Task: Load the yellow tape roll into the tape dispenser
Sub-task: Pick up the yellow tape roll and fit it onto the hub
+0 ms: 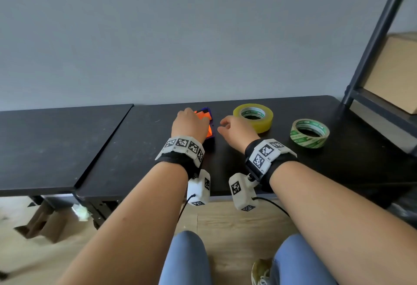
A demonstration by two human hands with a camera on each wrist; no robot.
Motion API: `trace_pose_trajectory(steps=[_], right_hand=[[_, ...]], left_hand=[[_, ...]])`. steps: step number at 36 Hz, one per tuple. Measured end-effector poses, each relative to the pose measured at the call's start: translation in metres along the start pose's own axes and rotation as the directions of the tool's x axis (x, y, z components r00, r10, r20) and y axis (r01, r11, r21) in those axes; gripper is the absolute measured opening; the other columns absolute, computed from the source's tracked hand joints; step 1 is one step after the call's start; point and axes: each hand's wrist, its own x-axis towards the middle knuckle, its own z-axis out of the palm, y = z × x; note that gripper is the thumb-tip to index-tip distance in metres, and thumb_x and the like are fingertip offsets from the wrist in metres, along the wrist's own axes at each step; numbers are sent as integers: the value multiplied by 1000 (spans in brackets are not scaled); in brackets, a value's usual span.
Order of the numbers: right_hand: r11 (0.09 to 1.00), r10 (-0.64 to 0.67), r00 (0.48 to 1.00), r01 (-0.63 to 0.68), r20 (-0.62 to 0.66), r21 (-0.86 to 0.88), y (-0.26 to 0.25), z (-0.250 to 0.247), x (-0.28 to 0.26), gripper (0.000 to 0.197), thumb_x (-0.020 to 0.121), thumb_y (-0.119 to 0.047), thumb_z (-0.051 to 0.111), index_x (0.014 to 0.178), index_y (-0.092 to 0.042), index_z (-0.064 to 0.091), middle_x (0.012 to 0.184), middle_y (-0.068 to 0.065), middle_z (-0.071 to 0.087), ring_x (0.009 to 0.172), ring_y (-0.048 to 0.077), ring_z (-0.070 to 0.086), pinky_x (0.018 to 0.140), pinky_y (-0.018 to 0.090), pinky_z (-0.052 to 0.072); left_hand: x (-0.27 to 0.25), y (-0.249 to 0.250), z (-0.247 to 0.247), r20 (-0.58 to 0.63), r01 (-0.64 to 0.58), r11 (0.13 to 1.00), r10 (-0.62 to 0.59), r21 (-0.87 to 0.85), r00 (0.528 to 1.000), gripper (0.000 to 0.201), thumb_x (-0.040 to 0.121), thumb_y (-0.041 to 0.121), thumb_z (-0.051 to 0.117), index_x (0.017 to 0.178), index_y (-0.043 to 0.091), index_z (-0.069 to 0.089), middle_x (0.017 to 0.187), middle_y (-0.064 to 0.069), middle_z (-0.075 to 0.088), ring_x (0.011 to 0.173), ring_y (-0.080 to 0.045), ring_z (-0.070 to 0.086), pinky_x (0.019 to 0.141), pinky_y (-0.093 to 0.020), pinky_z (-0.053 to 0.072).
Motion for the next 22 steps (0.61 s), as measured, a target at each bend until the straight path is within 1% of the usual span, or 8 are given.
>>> trace_pose_trajectory(steps=[5, 8, 12, 15, 18, 19, 20, 22], right_hand=[[999, -47, 999, 47, -28, -3, -10, 10, 2, 34, 98, -33, 43, 116, -9, 60, 111, 13, 67, 101, 29, 62, 85, 39, 49], [997, -75, 997, 75, -32, -27, -14, 12, 4, 31, 97, -31, 46, 119, -12, 59, 115, 10, 66, 105, 28, 61, 86, 37, 49], [995, -91, 996, 90, -22, -54, -17, 13, 7, 31, 95, -27, 49, 123, -16, 57, 118, 8, 66, 109, 27, 61, 84, 33, 46], [994, -98, 995, 97, -13, -57, -19, 14, 7, 33, 93, -21, 51, 125, -15, 53, 121, 10, 65, 112, 28, 60, 92, 38, 49], [989, -126, 992, 126, 2, -84, -18, 16, 6, 40, 93, -19, 50, 133, -18, 50, 124, 11, 63, 114, 29, 59, 93, 39, 49], [986, -142, 990, 142, 7, -88, -18, 16, 7, 41, 92, -19, 51, 133, -20, 50, 124, 11, 63, 114, 29, 59, 92, 39, 49], [984, -156, 988, 156, 10, -90, -18, 17, 7, 42, 91, -19, 51, 133, -21, 51, 124, 11, 63, 114, 29, 59, 91, 38, 49], [981, -171, 985, 171, 13, -94, -17, 17, 8, 43, 90, -18, 52, 133, -24, 53, 124, 10, 63, 114, 28, 59, 91, 37, 49]], left_hand=[[4, -11, -1, 69, 106, 988, -98, -115, 993, 41, 95, 28, 44, 127, 3, 46, 131, -18, 56, 120, -35, 53, 89, -35, 41], [6, -20, 3, 114, 143, 982, -129, -124, 985, 40, 96, 25, 39, 129, 3, 45, 132, -18, 56, 121, -35, 53, 90, -35, 40], [8, -25, 5, 173, 161, 986, -150, -48, 973, 41, 97, 22, 35, 132, 3, 45, 134, -19, 55, 122, -36, 53, 91, -36, 41], [10, -27, 5, 154, 125, 991, -116, -44, 981, 44, 97, 20, 39, 138, 5, 41, 142, -18, 46, 127, -34, 49, 97, -37, 41], [12, -27, 3, 164, 22, 999, -15, -37, 986, 50, 90, 14, 46, 140, 10, 42, 145, -14, 43, 130, -32, 47, 99, -37, 40], [13, -28, 4, 189, -14, 1000, 18, -25, 982, 46, 87, 14, 49, 133, 10, 49, 141, -15, 46, 125, -32, 51, 95, -37, 43], [14, -27, 4, 215, -46, 999, 46, -5, 976, 34, 83, 14, 51, 117, 9, 56, 134, -16, 51, 115, -32, 56, 85, -36, 47], [14, -26, 4, 265, -81, 996, 68, 38, 962, 7, 75, 13, 54, 82, 12, 55, 117, -16, 60, 87, -27, 62, 61, -28, 44]])
